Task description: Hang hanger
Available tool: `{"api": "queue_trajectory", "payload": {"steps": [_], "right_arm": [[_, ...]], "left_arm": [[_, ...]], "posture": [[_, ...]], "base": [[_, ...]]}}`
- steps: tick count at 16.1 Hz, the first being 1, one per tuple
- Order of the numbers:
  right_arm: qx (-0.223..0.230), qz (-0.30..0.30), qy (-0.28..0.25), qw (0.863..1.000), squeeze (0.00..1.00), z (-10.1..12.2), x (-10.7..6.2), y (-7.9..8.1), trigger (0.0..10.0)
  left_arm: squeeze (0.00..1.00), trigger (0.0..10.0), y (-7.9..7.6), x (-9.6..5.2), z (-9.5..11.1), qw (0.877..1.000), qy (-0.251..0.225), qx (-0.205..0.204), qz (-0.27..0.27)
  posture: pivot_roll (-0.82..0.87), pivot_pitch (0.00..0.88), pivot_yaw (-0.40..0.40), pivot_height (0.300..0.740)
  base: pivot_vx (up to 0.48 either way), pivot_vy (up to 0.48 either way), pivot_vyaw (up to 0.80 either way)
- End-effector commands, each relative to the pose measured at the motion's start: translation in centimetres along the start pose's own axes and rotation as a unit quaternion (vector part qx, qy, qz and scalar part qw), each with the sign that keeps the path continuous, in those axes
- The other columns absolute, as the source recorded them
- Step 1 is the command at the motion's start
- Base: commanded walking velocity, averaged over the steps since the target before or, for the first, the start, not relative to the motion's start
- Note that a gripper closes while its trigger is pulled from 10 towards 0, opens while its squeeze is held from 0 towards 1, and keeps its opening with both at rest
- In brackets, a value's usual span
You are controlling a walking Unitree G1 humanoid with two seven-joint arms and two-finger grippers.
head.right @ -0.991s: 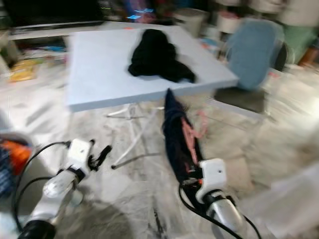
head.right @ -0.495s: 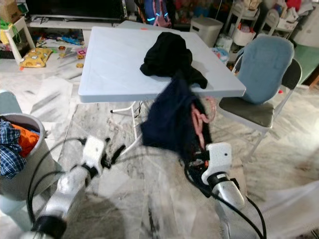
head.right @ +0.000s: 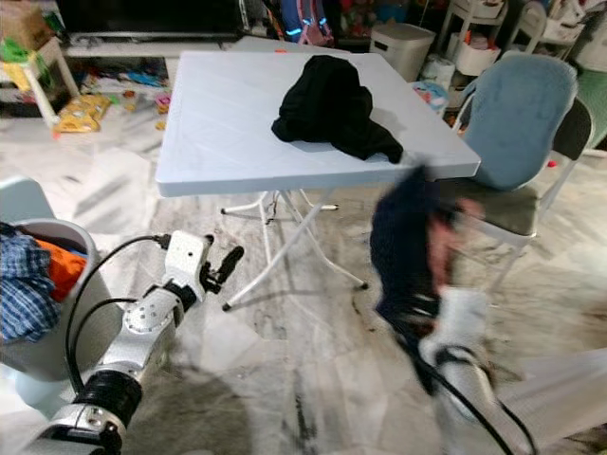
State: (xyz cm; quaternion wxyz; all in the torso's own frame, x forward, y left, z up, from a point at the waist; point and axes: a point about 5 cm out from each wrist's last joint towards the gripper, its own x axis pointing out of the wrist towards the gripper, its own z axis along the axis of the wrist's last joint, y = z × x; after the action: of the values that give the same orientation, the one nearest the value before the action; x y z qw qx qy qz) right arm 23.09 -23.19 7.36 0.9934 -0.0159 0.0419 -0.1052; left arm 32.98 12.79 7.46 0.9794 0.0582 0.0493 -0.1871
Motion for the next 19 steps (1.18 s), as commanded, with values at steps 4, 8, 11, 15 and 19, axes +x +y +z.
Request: {"api": "queue_trajectory", "payload": {"steps": [4, 8, 11, 15, 19], "right_arm": [[0.002, -0.055, -0.034, 0.998, 0.00, 1.3, -1.4, -1.6, 10.0], [-0.019, 0.048, -0.058, 0.997, 0.00, 3.6, -1.5, 0.0, 10.0], [-0.055, 0.190, -0.047, 0.979, 0.00, 4.9, -3.4, 0.6, 10.0], [-0.074, 0.347, -0.001, 0.935, 0.00, 5.8, -6.0, 1.7, 10.0], [-0.071, 0.419, 0.029, 0.905, 0.00, 6.7, -7.2, 1.8, 10.0]], "left_arm": [[0.00, 10.0, -1.4, 0.8, 0.4, 0.999, 0.005, -0.006, -0.036], [0.00, 10.0, -1.4, 2.2, 1.9, 1.000, -0.010, -0.015, -0.022], [0.00, 10.0, -0.7, 2.4, 2.0, 0.999, -0.007, -0.032, 0.001], [0.00, 10.0, -1.2, 2.3, 1.6, 0.999, -0.008, -0.043, -0.024], [0.00, 10.0, -2.7, 2.1, 1.2, 0.993, -0.008, -0.071, -0.095]], "posture": [[0.02, 0.000, 0.044, 0.740], [-0.01, 0.000, 0.016, 0.740], [-0.01, 0.000, -0.010, 0.740], [0.00, 0.000, -0.026, 0.740], [0.01, 0.000, -0.032, 0.740]], "base": [[0.000, 0.000, 0.00], [0.000, 0.000, 0.00], [0.000, 0.000, 0.00], [0.000, 0.000, 0.00], [0.000, 0.000, 0.00]]}}
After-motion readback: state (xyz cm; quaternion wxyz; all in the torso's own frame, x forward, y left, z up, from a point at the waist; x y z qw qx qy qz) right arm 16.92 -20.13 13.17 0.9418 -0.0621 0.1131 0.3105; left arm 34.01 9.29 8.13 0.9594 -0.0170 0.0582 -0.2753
